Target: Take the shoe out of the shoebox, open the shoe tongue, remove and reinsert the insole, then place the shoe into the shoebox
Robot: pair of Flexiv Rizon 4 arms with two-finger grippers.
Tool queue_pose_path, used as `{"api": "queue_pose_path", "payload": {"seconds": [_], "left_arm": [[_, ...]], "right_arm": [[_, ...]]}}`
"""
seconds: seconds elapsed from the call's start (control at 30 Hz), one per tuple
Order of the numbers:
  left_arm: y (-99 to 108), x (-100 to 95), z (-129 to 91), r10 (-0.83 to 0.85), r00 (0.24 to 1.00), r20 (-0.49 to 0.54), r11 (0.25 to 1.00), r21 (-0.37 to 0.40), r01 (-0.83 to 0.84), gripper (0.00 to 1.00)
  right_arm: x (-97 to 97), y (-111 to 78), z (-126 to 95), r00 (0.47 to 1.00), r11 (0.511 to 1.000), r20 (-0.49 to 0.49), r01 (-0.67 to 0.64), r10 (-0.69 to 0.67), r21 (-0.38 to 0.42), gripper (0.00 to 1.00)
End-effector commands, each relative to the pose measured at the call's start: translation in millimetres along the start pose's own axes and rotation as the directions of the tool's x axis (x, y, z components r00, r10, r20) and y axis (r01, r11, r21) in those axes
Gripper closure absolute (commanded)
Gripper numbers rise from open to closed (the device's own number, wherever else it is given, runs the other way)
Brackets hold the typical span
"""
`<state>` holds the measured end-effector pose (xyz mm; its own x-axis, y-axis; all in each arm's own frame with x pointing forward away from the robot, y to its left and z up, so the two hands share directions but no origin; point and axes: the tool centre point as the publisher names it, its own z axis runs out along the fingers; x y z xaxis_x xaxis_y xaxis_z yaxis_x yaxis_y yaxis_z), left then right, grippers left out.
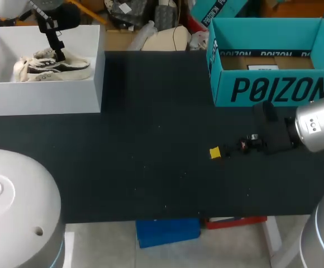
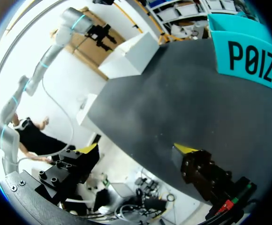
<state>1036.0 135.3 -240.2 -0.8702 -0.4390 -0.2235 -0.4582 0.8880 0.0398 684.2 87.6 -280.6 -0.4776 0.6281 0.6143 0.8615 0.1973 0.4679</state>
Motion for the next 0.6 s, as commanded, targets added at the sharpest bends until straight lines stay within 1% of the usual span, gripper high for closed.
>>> {"api": "queue_pose_path", "payload": {"seconds": [0.03,0.1,0.13,0.2,0.27,0.33,0.37,0.4,0.47,0.6], "left_arm": [[6,54.0,-63,-0.115,0.993,0.021,0.993,0.002,0.115,0.00],[5,74.0,-71,-0.185,0.983,0.013,0.983,-0.013,0.185,0.00],[4,84.0,-73,-0.229,0.973,-0.016,0.973,-0.015,0.228,0.00],[2,104.3,-75,-0.326,0.945,-0.030,0.944,-0.050,0.325,0.00],[-1,122.7,-76,-0.418,0.905,-0.077,0.908,-0.073,0.413,0.00],[-3,140.7,-75,-0.504,0.860,-0.081,0.863,-0.096,0.496,0.00],[-3,145.4,-74,-0.533,0.841,-0.093,0.845,-0.105,0.524,0.00],[-4,155.9,-72,-0.584,0.806,-0.095,0.810,-0.131,0.571,0.00],[-6,169.8,-69,-0.650,0.753,-0.103,0.759,-0.146,0.635,0.00],[-10,195.9,-61,-0.730,0.677,-0.091,0.681,-0.172,0.712,0.00]], "right_arm": [[0.5,0.5,1,1.000,1.000,0.002,-0.002,0.002,0.001,0.00],[0.5,0.5,1,1.000,1.000,0.002,-0.002,0.002,0.001,0.00],[0.5,0.5,1,1.000,1.000,0.002,-0.002,0.002,0.001,0.00],[0.5,0.5,1,1.000,1.000,0.002,-0.002,0.002,0.001,0.00],[0.5,0.5,1,1.000,1.000,0.002,-0.002,0.002,0.001,0.00],[0.5,0.5,1,1.000,1.000,0.002,-0.002,0.002,0.001,0.00],[0.5,0.5,1,1.000,1.000,0.002,-0.002,0.002,0.001,0.00],[0.5,0.5,1,1.000,1.000,0.002,-0.002,0.002,0.001,0.00],[0.5,0.5,1,1.000,1.000,0.002,-0.002,0.002,0.001,0.00],[0.5,0.5,1,1.000,1.000,0.002,-0.002,0.002,0.001,0.00]]}}
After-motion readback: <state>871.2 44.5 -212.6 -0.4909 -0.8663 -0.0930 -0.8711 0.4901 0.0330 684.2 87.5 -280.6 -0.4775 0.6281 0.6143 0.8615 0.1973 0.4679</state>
